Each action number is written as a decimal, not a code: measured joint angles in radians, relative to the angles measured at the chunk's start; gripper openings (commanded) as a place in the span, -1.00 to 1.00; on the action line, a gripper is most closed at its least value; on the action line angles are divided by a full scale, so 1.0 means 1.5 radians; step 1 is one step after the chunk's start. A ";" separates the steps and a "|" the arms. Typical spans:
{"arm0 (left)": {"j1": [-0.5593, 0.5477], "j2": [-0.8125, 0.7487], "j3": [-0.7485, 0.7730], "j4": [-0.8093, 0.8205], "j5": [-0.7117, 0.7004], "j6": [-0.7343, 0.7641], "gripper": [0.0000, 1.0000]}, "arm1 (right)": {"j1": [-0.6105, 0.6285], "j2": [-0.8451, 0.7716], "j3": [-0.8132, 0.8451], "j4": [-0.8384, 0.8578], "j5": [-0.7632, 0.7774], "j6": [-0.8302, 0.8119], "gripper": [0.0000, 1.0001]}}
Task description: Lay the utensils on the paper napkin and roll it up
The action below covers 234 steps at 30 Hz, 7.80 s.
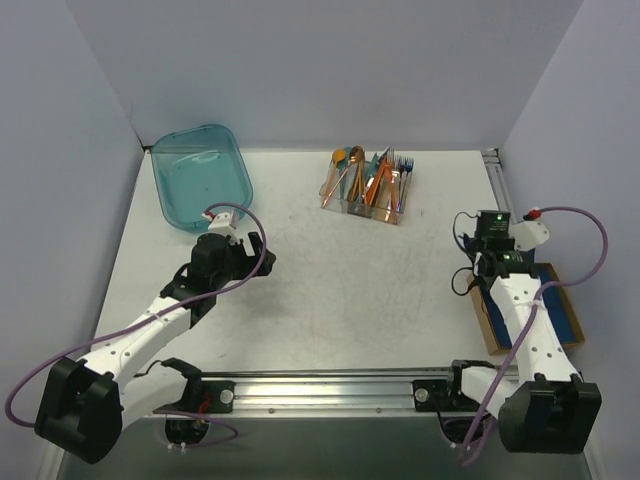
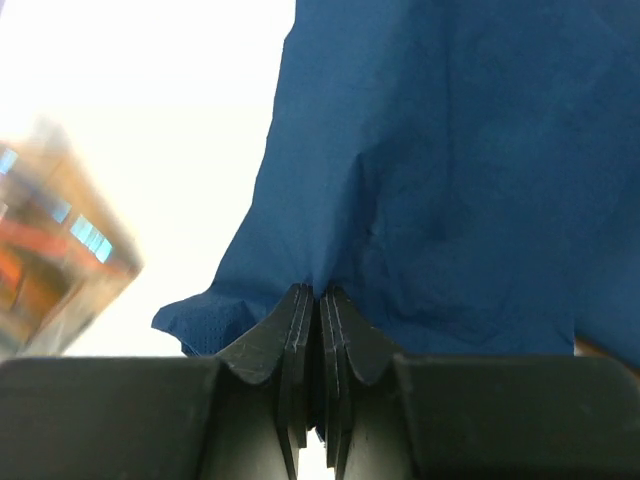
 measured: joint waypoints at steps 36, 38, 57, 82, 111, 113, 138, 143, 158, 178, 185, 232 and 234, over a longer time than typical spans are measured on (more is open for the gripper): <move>0.011 -0.021 0.002 -0.014 -0.057 0.005 0.88 | 0.622 0.524 0.206 0.234 0.052 0.135 0.11; 0.011 -0.021 0.002 -0.010 -0.047 0.006 0.88 | 0.615 0.507 0.201 0.243 0.047 0.116 0.05; -0.162 0.296 0.184 0.061 -0.007 -0.069 0.83 | 0.292 0.395 0.275 0.283 -0.064 -0.240 -0.15; -0.163 0.545 0.316 0.099 0.015 -0.099 0.31 | 0.209 0.721 0.530 0.269 -0.152 -0.453 -0.37; -0.152 0.462 0.331 0.047 -0.003 -0.055 0.29 | 0.209 0.714 0.519 0.288 -0.165 -0.462 -1.00; -0.152 0.442 0.331 0.042 -0.007 -0.050 0.30 | 0.209 0.694 0.513 0.289 -0.160 -0.463 -1.00; -0.152 0.279 0.220 0.000 -0.085 0.020 0.30 | 0.374 0.445 0.337 0.123 -0.168 -0.278 -1.00; -0.152 0.273 0.205 0.000 -0.090 0.032 0.30 | 0.408 0.441 0.269 0.092 -0.169 -0.217 -1.00; -0.152 0.273 0.193 0.016 -0.085 0.041 0.30 | 0.433 0.540 0.281 0.126 -0.190 -0.214 -1.00; -0.152 0.273 0.193 0.020 -0.084 0.044 0.30 | 0.433 0.603 0.325 0.132 -0.206 -0.252 -0.51; -0.152 0.273 0.193 0.020 -0.084 0.046 0.31 | 0.431 0.603 0.352 0.111 -0.196 -0.252 -0.45; -0.152 0.273 0.193 0.025 -0.080 0.054 0.31 | 0.293 0.881 0.815 0.081 -0.128 -0.320 -0.42; -0.152 0.273 0.193 0.025 -0.080 0.054 0.31 | 0.293 0.887 0.815 0.081 -0.129 -0.321 -0.42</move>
